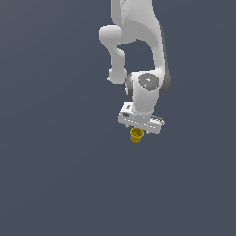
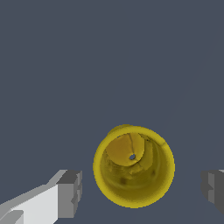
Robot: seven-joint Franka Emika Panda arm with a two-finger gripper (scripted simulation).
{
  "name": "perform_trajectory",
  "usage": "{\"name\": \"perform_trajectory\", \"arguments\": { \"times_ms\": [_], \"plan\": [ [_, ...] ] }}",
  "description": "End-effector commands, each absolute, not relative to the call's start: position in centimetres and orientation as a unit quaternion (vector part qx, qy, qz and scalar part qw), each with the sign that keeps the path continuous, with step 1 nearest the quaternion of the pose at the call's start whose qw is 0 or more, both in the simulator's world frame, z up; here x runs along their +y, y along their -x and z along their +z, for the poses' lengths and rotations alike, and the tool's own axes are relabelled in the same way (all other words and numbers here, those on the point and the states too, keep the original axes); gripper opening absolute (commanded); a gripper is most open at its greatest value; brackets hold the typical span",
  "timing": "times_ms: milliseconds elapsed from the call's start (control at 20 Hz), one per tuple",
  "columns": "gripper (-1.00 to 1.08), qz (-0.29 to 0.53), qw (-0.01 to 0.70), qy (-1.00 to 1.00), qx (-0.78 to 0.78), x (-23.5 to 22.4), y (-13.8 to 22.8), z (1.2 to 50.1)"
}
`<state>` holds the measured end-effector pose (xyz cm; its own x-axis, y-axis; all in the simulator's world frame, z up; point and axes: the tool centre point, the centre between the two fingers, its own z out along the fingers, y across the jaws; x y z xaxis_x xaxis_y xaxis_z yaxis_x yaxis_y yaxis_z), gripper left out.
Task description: Pick up the object and move it to a goal position.
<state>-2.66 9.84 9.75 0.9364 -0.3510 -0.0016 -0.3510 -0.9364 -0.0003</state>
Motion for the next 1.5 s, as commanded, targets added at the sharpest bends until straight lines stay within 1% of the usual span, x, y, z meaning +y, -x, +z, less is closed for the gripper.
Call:
{"name": "perform_trajectory", "arguments": {
  "times_ms": [0,300,700,950,1000,1450],
  "plan": [
    [1.00,0.000,0.000,0.983,0.182,10.0,2.7,9.7],
    [1.00,0.000,0.000,0.984,0.181,9.9,2.7,9.1],
    [1.00,0.000,0.000,0.983,0.182,9.9,2.8,5.4],
    [1.00,0.000,0.000,0.983,0.182,10.0,2.7,4.6],
    [-1.00,0.000,0.000,0.983,0.182,10.0,2.7,4.6],
    [-1.00,0.000,0.000,0.983,0.182,10.0,2.7,4.6]
  ]
}}
